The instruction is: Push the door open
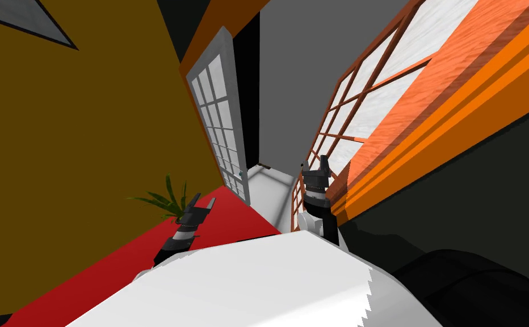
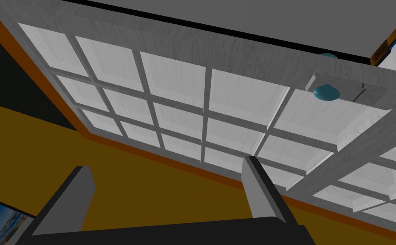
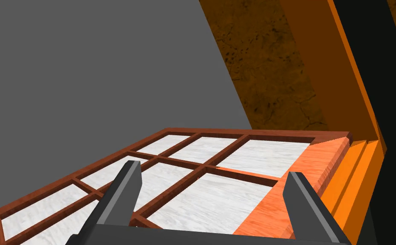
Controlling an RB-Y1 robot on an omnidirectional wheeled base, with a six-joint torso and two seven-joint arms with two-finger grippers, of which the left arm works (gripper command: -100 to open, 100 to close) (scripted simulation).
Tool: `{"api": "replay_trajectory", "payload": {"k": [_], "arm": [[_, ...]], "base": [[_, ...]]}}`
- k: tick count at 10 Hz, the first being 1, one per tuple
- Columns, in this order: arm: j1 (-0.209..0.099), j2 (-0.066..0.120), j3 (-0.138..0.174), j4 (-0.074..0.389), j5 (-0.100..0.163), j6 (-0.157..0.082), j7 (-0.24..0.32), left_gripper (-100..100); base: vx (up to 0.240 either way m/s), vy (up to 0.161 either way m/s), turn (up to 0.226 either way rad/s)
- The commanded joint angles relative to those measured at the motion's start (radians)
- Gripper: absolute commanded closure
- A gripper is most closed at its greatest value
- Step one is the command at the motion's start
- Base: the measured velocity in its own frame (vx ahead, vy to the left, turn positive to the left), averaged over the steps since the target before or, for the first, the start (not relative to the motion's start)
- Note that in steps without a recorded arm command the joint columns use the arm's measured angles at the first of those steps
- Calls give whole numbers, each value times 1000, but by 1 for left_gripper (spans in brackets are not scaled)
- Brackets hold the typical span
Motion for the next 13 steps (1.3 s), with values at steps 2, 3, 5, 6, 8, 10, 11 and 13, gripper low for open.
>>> {"api": "replay_trajectory", "payload": {"k": [2,3,5,6,8,10,11,13], "arm": [[0,-1,9,44,-32,-37,80,-100],[1,0,13,60,-44,-50,109,-100],[2,-1,20,91,-68,-76,166,-100],[2,-2,23,107,-80,-90,195,-100],[3,-3,30,138,-104,-116,253,-100],[4,-5,37,169,-128,-142,309,-100],[5,-5,41,185,-140,-156,337,-100],[6,-9,47,216,-163,-181,395,-100]], "base": [[95,37,-42],[96,35,-54],[90,57,-46],[100,50,-54],[87,41,-49],[85,45,-46],[95,51,-57],[88,49,-42]]}}
